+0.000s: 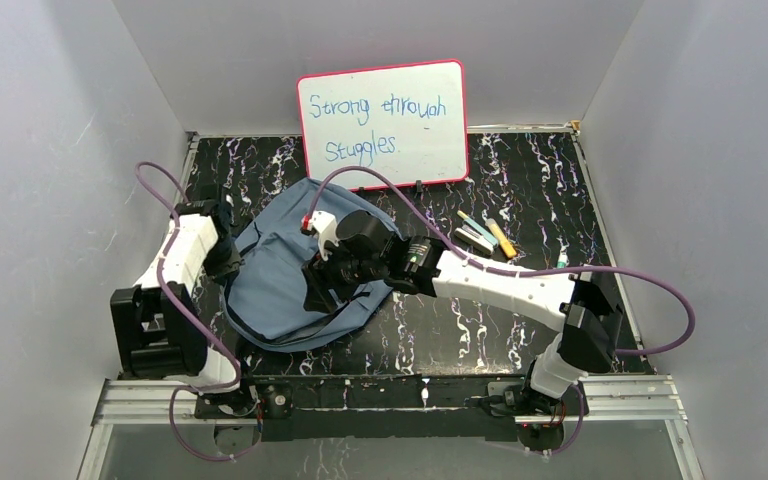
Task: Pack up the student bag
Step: Adjust the student bag at the center of the board.
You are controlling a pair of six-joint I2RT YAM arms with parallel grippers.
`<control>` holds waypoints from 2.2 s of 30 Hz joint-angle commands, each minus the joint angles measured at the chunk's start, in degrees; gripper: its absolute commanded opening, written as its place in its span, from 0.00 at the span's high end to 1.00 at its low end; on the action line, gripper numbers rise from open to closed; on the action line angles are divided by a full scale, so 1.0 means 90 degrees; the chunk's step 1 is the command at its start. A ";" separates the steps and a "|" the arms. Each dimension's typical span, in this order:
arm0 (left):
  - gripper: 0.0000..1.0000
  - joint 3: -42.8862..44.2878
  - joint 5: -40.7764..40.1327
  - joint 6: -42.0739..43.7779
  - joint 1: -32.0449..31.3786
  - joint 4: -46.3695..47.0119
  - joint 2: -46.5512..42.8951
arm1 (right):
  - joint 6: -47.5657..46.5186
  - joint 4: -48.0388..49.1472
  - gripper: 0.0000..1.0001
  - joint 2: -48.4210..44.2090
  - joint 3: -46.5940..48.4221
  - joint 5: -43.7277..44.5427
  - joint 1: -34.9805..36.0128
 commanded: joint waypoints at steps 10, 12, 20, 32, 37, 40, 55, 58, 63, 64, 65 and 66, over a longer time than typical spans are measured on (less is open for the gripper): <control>1.00 0.0485 0.0717 0.0326 0.0045 -0.0149 -0.1991 | 0.0347 0.0748 0.29 0.0129 0.0217 0.0405 -0.0103; 1.00 0.0438 0.0750 0.0334 0.0045 -0.0123 -0.2050 | 0.0347 0.0787 0.33 0.0345 0.0470 0.0397 -0.0172; 1.00 0.0333 0.1036 0.0289 0.0045 0.0062 -0.2207 | 0.0611 0.1339 0.56 0.1635 0.1555 -0.0192 -0.0459; 0.89 0.0270 0.1280 0.0125 0.0045 0.0091 -0.1988 | 0.0771 0.1391 0.69 0.3874 0.2607 -0.0787 -0.0262; 0.60 0.0252 0.1113 0.0052 0.0045 0.0018 -0.1930 | 0.0813 0.1416 0.70 0.4010 0.2309 -0.0634 -0.0224; 0.55 0.0250 0.0960 -0.0002 0.0045 -0.0063 -0.1891 | 0.0865 0.1385 0.71 0.4004 0.2178 -0.0456 -0.0223; 0.58 0.0722 0.0991 -0.0038 0.0045 -0.0107 -0.2200 | 0.0499 0.1378 0.62 0.2449 0.1748 -0.0129 -0.0233; 0.56 0.0777 0.1576 -0.0006 0.0045 -0.0116 -0.2158 | 0.0256 0.1111 0.52 0.1606 0.1262 0.0354 -0.0243; 0.58 0.0461 0.2645 -0.0274 -0.0192 -0.0037 -0.2411 | 0.0309 0.0392 0.41 0.0282 -0.0069 0.1159 -0.0566; 0.58 0.0405 0.2652 -0.0329 -0.0358 -0.0036 -0.2509 | 0.0439 0.0209 0.40 0.0049 -0.0320 0.1283 -0.0697; 0.58 0.0347 0.2666 -0.0392 -0.0542 -0.0036 -0.2601 | 0.0567 0.0055 0.38 -0.0166 -0.0562 0.1465 -0.0847; 0.58 0.0269 0.2667 -0.0460 -0.0819 -0.0028 -0.2693 | 0.0677 -0.0032 0.36 -0.0378 -0.0840 0.1546 -0.1025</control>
